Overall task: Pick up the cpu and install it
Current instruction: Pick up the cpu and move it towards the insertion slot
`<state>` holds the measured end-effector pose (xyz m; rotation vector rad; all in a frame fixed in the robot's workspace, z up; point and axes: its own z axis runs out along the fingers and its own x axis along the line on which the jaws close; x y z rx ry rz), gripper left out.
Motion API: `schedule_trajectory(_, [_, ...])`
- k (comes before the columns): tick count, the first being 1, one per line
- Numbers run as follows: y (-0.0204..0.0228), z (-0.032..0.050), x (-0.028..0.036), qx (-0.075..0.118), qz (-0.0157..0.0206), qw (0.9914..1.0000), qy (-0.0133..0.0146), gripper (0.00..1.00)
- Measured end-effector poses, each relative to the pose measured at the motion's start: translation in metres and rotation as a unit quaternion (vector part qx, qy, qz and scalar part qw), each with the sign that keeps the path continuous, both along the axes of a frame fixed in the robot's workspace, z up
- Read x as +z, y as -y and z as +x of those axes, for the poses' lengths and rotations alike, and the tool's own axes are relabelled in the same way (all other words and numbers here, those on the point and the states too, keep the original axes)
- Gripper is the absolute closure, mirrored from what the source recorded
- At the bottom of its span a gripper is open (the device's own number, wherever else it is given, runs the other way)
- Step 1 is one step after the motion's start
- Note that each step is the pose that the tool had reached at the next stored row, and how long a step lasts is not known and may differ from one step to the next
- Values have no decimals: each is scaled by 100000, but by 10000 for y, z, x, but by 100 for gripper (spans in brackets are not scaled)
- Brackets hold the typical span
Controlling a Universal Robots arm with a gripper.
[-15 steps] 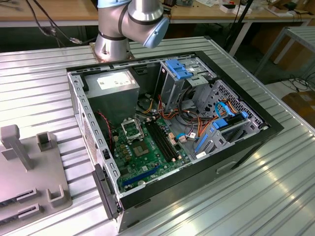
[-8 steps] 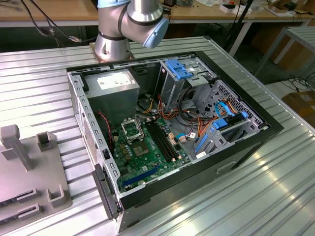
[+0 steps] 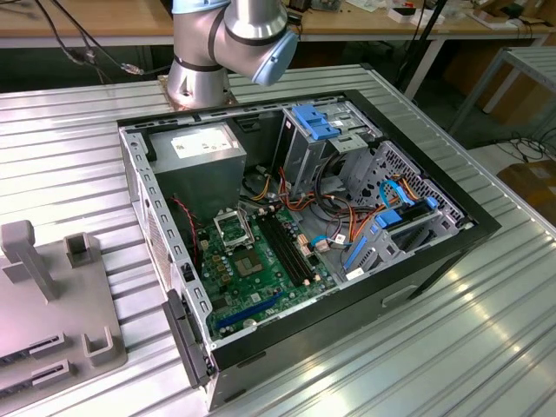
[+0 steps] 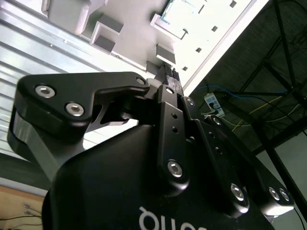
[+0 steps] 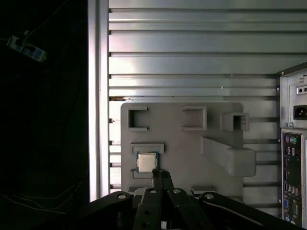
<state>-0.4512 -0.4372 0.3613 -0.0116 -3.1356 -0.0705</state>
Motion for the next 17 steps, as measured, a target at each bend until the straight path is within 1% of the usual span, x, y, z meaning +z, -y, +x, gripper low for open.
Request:
schedule_trajectory(10, [0, -2, -1, 2, 0, 100000, 3, 89])
schedule_trajectory(14, [0, -2, -1, -1, 0, 100000, 1, 64])
schedule_trajectory(15, [0, -3, -1, 1, 1, 100000, 3, 64])
schedule_trajectory(16, [0, -3, -1, 2, 2, 100000, 2, 58])
schedule_trajectory(17, [0, -3, -1, 2, 1, 100000, 2, 58])
